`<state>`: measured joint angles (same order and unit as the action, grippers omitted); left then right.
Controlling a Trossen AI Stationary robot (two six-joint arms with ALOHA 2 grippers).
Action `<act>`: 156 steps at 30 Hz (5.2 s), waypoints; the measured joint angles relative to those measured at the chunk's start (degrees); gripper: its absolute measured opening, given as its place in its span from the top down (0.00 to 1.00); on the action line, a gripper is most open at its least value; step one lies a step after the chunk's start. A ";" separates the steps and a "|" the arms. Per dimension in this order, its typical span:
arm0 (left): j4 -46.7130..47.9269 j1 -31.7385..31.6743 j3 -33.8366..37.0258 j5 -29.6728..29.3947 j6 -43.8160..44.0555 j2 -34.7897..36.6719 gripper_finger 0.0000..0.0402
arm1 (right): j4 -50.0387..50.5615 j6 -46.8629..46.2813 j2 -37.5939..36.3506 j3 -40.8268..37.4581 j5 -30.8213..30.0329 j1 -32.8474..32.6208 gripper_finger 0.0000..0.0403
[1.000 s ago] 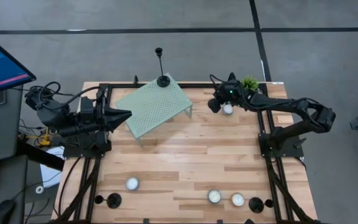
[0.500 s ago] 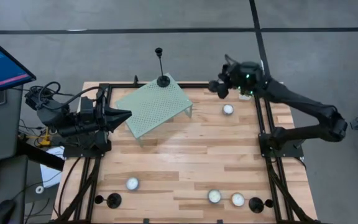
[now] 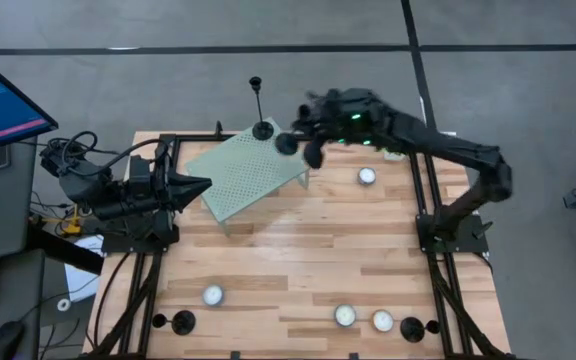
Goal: Pick & Place candle stick holders
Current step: Align the black candle holder with the other black candle holder on the shelf
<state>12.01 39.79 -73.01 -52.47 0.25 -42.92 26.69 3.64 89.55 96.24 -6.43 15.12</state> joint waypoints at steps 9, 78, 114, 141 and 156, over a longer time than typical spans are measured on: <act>-0.07 -0.01 0.00 0.00 0.00 -0.05 0.98 | 3.35 3.38 14.52 9.58 3.24 -4.87 1.00; 34.31 -30.75 1.22 7.52 20.36 -16.29 0.36 | 24.05 5.18 -12.98 12.56 10.64 4.23 0.47; -11.51 -49.88 24.94 32.37 0.15 -14.43 0.47 | 26.23 5.14 -14.57 12.51 10.90 3.61 0.51; -25.33 -51.52 24.87 27.63 -3.05 -17.46 0.97 | 26.67 5.04 -14.57 12.51 10.91 3.61 0.60; -33.00 -55.73 20.82 26.98 -4.58 -26.05 0.97 | 26.67 5.31 -14.57 12.51 10.93 3.61 0.61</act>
<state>-20.99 -15.94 -52.20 -25.49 -4.33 -68.96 53.36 8.95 74.98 108.75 4.49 18.72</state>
